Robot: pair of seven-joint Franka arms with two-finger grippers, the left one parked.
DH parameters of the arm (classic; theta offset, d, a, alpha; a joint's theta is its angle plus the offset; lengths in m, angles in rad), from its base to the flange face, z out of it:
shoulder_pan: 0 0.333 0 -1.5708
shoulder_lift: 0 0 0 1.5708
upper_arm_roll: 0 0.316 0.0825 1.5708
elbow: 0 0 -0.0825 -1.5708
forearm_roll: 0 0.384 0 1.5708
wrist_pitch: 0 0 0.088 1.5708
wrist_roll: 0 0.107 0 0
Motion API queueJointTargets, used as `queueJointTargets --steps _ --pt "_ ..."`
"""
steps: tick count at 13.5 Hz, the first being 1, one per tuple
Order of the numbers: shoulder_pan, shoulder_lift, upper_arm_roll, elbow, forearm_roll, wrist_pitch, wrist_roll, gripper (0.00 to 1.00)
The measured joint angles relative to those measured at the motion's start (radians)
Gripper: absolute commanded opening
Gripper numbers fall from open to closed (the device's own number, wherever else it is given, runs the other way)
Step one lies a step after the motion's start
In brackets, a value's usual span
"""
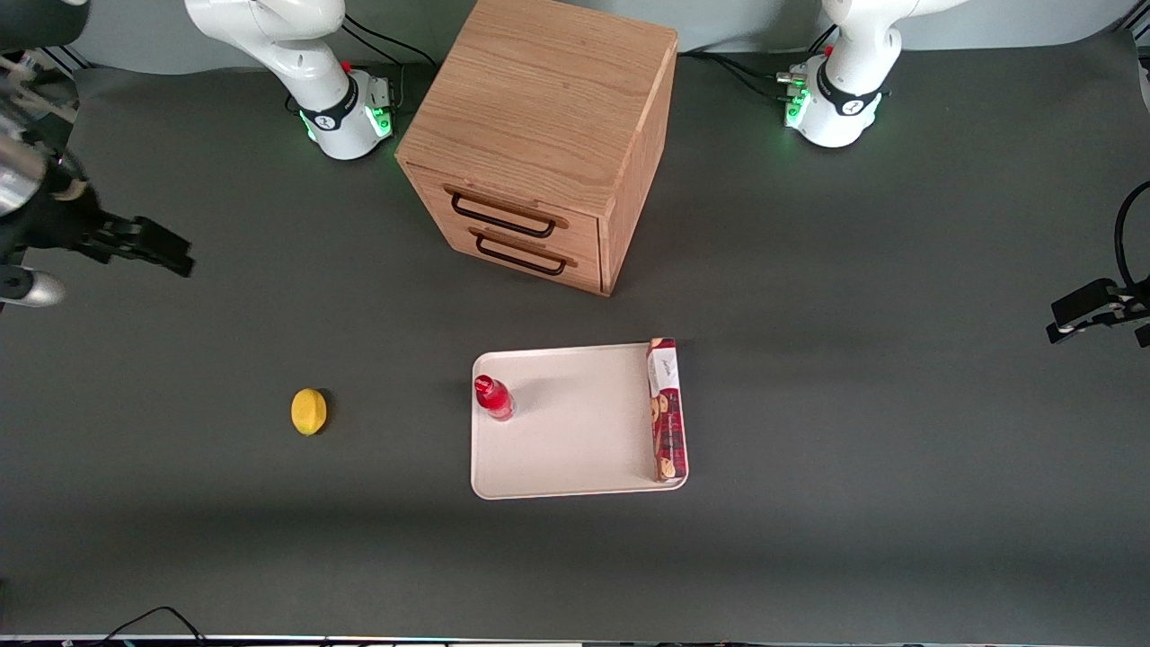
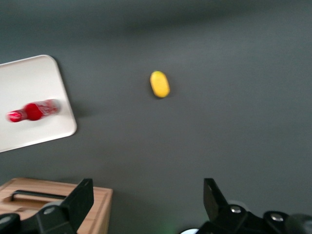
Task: Place coke bottle on tray
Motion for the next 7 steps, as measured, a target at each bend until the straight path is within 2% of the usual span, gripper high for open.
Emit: queueJointTargets --steps 3,6,7 --pt "0.0 -0.071 -0.049 -0.209 0.001 0.146 -0.065 1.0" --pt "0.018 -0.083 -0.046 -0.223 0.011 0.172 -0.063 1.0" --pt "0.022 -0.084 -0.045 -0.214 0.042 0.172 -0.058 1.0"
